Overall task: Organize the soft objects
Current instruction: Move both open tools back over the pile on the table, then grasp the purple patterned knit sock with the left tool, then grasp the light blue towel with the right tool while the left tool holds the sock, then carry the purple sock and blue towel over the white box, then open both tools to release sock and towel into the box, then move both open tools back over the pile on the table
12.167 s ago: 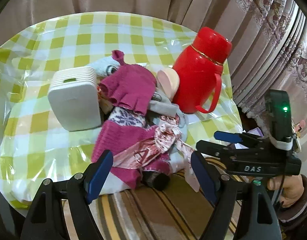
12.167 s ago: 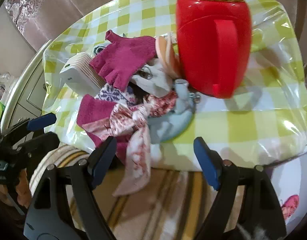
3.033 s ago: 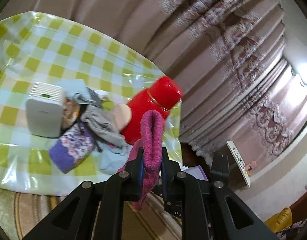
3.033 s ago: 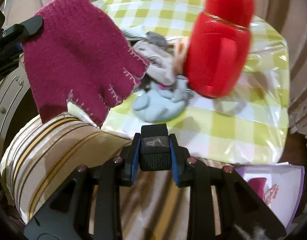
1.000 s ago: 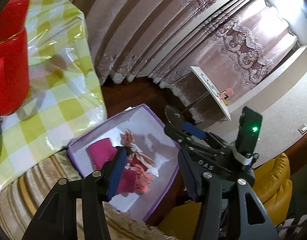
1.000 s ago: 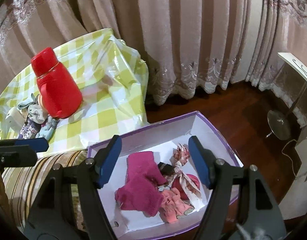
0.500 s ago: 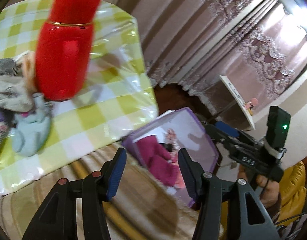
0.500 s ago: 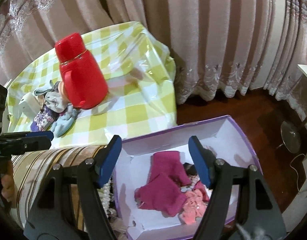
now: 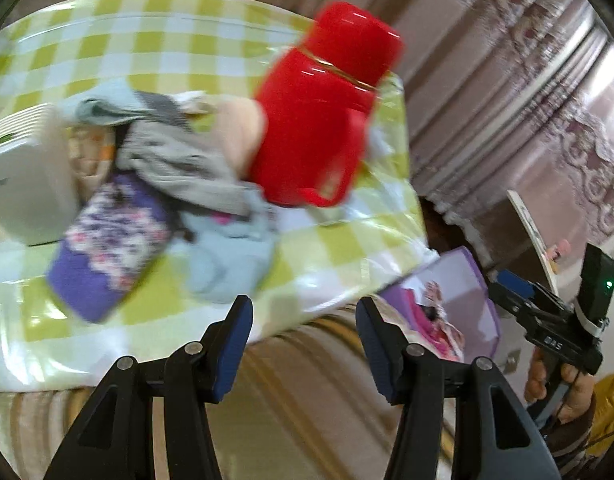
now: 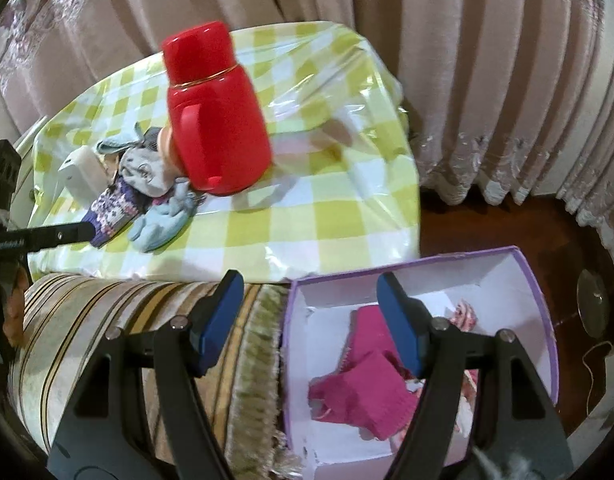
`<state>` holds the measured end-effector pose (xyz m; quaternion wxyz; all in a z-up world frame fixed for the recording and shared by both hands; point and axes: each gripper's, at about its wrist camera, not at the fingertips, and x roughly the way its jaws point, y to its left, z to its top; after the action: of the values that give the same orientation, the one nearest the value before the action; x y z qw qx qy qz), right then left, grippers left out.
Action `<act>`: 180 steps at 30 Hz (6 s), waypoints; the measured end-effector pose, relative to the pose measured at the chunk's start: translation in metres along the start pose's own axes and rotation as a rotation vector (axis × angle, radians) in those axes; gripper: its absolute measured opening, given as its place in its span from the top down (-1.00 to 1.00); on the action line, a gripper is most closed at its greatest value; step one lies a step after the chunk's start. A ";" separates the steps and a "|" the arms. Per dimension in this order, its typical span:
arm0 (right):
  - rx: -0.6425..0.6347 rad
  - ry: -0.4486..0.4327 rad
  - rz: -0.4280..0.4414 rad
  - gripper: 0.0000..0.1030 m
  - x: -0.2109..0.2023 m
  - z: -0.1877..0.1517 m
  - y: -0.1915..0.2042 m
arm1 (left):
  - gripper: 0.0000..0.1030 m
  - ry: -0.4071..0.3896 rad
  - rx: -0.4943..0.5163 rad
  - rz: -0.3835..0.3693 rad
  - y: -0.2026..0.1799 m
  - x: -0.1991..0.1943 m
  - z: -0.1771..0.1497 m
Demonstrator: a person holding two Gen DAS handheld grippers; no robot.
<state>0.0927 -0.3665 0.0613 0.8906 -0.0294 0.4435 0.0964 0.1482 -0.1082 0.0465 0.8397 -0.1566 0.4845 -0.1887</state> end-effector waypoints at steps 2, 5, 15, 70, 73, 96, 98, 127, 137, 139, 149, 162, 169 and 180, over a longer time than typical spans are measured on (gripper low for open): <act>-0.018 0.007 0.010 -0.40 0.005 0.003 0.009 | -0.06 -0.010 -0.018 0.027 0.016 -0.004 0.001; -0.046 0.020 0.030 -0.41 0.013 0.007 0.023 | -0.08 -0.024 -0.038 0.071 0.040 -0.011 0.003; -0.140 0.082 0.111 -0.41 0.048 0.017 0.077 | -0.22 -0.025 -0.010 0.231 0.093 -0.017 0.009; -0.886 0.043 0.273 -0.54 0.183 0.150 0.339 | 0.77 0.034 0.003 0.136 0.133 -0.023 -0.014; -0.884 0.042 0.279 -0.43 0.189 0.155 0.343 | 0.77 0.031 -0.015 0.116 0.134 -0.023 -0.013; -0.646 -0.063 0.379 0.76 0.152 0.203 0.314 | 0.78 -0.024 -0.070 0.064 0.132 -0.034 -0.011; -0.637 -0.083 0.388 0.76 0.140 0.205 0.310 | 0.79 -0.033 -0.072 0.064 0.131 -0.037 -0.010; -0.298 -0.151 0.318 0.76 -0.009 0.107 0.124 | 0.80 -0.141 0.017 0.022 0.056 -0.088 -0.007; -0.149 -0.153 0.165 0.76 -0.040 0.066 0.032 | 0.80 -0.115 0.166 -0.064 -0.025 -0.068 0.008; -0.120 -0.151 0.134 0.76 -0.045 0.058 0.015 | 0.80 -0.107 0.194 -0.086 -0.043 -0.062 0.010; 0.053 -0.120 -0.010 0.76 -0.050 0.008 -0.071 | 0.80 -0.005 0.341 -0.187 -0.146 0.000 0.007; 0.195 -0.019 -0.158 0.66 -0.049 -0.048 -0.141 | 0.63 0.188 0.449 -0.284 -0.243 0.081 -0.037; 0.248 -0.002 -0.170 -0.31 -0.047 -0.060 -0.153 | -0.14 0.217 0.459 -0.280 -0.256 0.088 -0.045; 0.184 0.027 -0.108 -0.35 -0.031 -0.049 -0.117 | -0.14 0.202 0.374 -0.256 -0.219 0.077 -0.034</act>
<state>0.0586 -0.4921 0.0525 0.8874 0.0271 0.4601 0.0068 0.1176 -0.3396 0.0689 0.7706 -0.0392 0.4988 -0.3947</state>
